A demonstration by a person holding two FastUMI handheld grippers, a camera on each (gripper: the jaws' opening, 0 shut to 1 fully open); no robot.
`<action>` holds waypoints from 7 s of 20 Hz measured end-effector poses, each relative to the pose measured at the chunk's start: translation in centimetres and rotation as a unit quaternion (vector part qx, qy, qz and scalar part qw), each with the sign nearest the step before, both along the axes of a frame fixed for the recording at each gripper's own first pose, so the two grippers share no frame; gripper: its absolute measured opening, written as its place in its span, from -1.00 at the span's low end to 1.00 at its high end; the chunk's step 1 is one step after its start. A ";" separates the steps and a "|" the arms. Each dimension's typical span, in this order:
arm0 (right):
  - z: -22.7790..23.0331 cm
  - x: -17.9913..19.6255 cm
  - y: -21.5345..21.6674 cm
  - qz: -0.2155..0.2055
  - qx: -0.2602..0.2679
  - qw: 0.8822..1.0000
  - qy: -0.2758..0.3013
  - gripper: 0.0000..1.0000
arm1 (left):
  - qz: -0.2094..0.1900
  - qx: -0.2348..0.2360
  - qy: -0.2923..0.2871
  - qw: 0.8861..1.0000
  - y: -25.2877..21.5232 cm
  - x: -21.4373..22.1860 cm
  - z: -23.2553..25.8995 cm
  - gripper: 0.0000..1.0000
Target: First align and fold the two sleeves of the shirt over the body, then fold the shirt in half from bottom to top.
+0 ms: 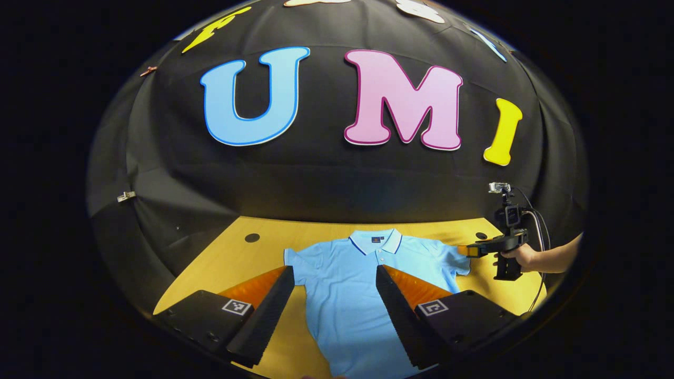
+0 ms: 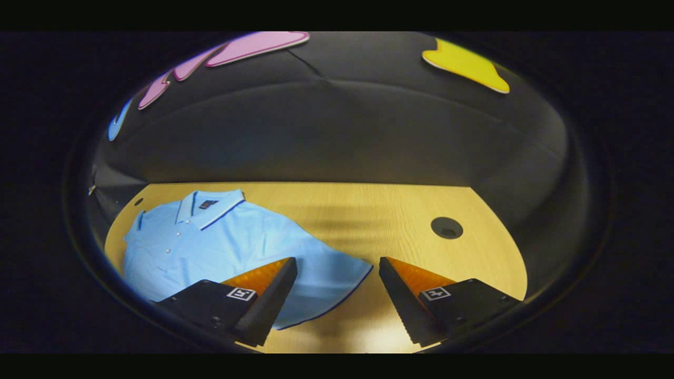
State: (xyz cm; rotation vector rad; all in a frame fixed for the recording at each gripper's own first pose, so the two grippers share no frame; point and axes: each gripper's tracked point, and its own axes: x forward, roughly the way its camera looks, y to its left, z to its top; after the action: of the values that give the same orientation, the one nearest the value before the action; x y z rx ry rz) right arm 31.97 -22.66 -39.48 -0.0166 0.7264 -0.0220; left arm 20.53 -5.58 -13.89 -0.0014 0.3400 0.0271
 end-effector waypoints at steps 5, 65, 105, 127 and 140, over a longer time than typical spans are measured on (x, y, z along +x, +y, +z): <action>-1.5 0.0 0.4 0.020 0.003 1.000 0.005 0.96 | -0.008 -0.001 0.011 1.000 -1.3 0.8 -0.9 0.97; 10.9 -11.2 12.7 0.077 0.002 0.991 -0.111 0.96 | 0.046 0.009 0.117 0.992 13.9 23.9 -19.7 0.96; 10.3 -26.9 15.7 0.043 0.065 0.995 -0.063 0.93 | -0.137 -0.057 0.077 0.986 -7.4 1.6 -10.8 0.94; 1.3 -40.4 19.3 0.062 0.027 0.996 0.054 0.43 | -0.076 0.013 0.206 0.976 -5.7 -18.0 -23.8 0.53; 3.5 -39.5 19.9 0.072 0.098 0.987 0.100 -0.78 | -0.104 -0.020 0.226 0.968 -7.8 -17.2 -20.3 -0.88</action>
State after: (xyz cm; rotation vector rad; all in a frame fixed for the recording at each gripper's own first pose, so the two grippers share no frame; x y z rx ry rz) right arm -7.52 -2.72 -35.94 0.1193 0.9241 0.1915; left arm 3.28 -13.37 -34.16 0.0005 0.7968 -0.1900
